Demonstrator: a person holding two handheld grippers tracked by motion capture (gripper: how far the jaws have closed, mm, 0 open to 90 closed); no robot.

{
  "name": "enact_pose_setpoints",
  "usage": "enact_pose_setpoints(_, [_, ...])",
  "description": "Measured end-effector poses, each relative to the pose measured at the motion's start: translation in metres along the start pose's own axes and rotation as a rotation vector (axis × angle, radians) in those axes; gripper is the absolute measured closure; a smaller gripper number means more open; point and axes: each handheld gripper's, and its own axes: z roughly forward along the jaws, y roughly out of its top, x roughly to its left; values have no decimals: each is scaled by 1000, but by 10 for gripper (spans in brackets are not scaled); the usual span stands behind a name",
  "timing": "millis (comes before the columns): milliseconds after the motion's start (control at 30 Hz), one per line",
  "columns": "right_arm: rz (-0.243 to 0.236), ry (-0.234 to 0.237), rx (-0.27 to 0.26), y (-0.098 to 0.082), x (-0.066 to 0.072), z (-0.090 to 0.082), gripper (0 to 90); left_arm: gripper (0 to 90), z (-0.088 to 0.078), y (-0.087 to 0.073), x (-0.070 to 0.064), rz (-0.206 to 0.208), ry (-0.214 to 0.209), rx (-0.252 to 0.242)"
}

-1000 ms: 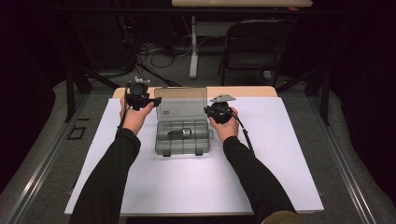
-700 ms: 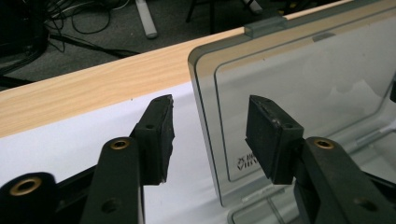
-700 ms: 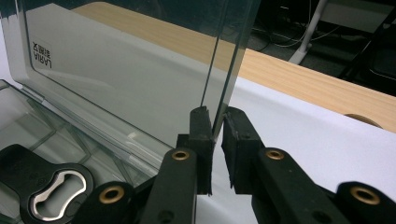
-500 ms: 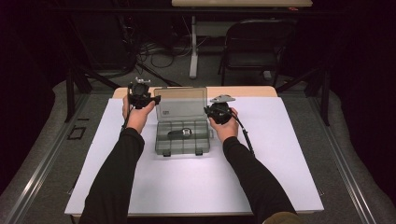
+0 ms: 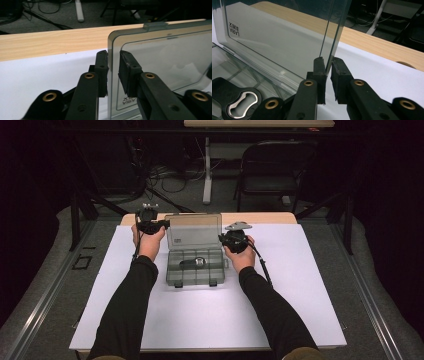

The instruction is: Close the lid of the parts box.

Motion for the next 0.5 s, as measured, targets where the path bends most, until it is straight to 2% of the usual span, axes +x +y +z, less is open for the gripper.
enact_pose_setpoints(67, [2, 2, -1, 0, 0, 0, 823, 800, 1, 0, 0, -1, 0, 2])
enact_pose_setpoints(200, [0, 0, -1, 0, 0, 0, 822, 859, 1, -1, -1, 19, 30, 12])
enact_pose_setpoints(267, [-3, -4, -1, 0, 0, 1, 821, 861, 0, 0, -2, 28, 35, 16])
enact_pose_setpoints(500, [-10, -9, -3, -1, 1, 1, 816, 873, -2, -1, -2, -4, 27, 14])
